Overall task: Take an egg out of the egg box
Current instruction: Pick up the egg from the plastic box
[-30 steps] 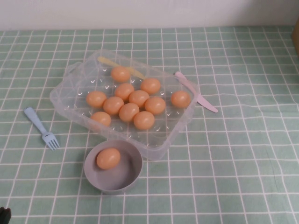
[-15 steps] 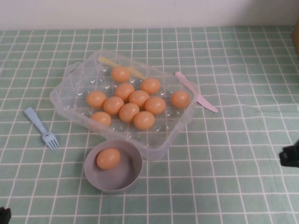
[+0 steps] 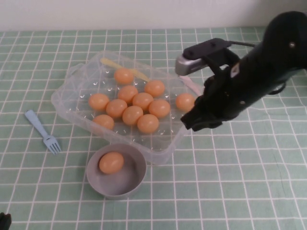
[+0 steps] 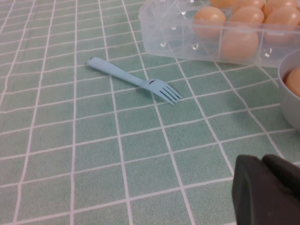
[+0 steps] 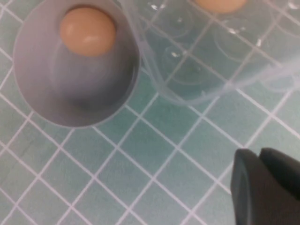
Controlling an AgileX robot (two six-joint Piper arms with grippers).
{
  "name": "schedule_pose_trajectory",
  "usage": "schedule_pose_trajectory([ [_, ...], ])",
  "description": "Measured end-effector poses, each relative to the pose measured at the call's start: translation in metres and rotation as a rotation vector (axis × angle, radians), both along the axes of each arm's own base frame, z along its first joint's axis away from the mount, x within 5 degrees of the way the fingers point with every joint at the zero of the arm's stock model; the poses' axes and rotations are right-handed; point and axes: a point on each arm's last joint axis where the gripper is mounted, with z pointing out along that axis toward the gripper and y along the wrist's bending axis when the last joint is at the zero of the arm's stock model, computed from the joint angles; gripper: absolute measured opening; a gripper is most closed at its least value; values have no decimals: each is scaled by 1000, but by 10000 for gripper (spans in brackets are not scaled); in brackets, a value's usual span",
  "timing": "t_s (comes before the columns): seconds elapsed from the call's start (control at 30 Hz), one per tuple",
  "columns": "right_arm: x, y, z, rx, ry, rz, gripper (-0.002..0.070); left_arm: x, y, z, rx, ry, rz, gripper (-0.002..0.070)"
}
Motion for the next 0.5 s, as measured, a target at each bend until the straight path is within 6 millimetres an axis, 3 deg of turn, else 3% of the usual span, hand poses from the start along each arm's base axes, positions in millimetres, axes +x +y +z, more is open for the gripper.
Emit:
schedule_pose_trajectory([
  [0.13, 17, 26, -2, -19, 23, 60, 72, 0, 0, 0, 0, 0, 0, -3],
  [0.37, 49, 55, -20, -40, 99, 67, 372, 0, 0, 0, 0, 0, 0, -3],
  [0.5, 63, 67, -34, -13, 165, -66, 425, 0, 0, 0, 0, 0, 0, -3],
])
